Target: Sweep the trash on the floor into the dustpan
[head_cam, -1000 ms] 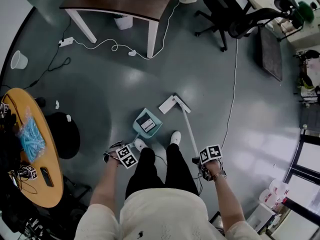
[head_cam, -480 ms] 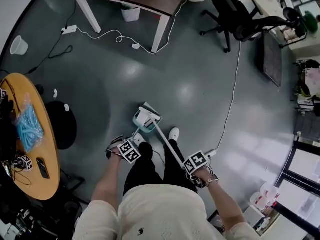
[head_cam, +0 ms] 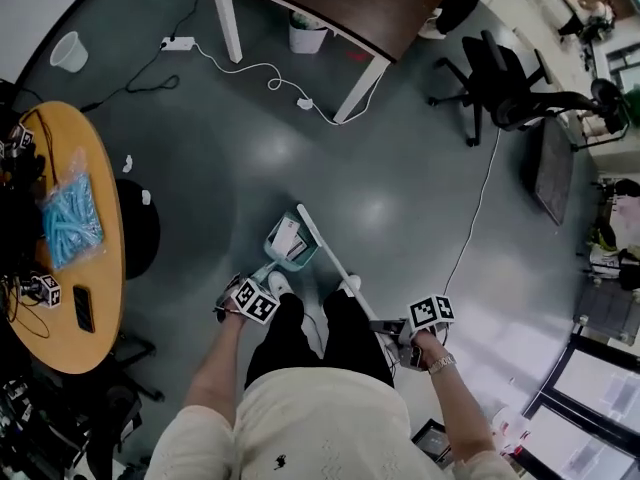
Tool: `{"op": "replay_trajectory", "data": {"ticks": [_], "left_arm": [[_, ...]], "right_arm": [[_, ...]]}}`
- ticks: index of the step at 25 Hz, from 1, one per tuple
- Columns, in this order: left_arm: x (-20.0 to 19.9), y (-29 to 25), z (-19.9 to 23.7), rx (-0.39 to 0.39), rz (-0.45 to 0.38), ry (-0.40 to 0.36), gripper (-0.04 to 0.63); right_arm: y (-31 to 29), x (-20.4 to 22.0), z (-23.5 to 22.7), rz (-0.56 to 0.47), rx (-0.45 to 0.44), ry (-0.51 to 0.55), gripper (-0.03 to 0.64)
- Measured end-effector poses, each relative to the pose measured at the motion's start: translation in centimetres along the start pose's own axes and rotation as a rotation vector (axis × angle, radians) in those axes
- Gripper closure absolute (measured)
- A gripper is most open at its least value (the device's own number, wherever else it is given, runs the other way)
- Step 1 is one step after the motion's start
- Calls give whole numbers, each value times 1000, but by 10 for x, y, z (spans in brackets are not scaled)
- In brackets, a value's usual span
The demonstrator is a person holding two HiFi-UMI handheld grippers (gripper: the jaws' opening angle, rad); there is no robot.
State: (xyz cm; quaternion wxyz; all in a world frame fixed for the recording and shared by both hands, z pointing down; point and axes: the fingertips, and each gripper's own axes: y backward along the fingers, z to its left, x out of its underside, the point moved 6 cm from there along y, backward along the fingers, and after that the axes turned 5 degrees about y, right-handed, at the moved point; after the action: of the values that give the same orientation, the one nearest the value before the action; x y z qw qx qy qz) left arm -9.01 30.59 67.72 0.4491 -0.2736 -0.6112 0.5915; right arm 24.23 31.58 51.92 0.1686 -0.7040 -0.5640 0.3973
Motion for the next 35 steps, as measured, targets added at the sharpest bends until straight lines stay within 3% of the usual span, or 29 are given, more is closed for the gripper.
{"op": "replay_trajectory", "data": {"ticks": [4,10,14,18,23,29,35], "left_arm": [[0,14,42,-64,-60,125,583],[-38,21,98,-122,-78,52,583],[-87,17,138,-134,-97,120,584],[-153,9,174,-152,-99,187,583],[-226,-7,203,-167,-99,193,583],[-268,-25,229,-151,-117,318,583],[-264,-29,241,-137,-116,304,583]], "right_arm": [[7,-49,36,-62,2,65,463],[25,-184,86,-148,-1,166,463],[38,-297,110,-170,25,227,463],[56,-407,134,-144,127,312,463],[64,-497,154,-58,276,409,463],[49,-522,148,61,404,470,465],[27,-492,142,164,519,555,465]]}}
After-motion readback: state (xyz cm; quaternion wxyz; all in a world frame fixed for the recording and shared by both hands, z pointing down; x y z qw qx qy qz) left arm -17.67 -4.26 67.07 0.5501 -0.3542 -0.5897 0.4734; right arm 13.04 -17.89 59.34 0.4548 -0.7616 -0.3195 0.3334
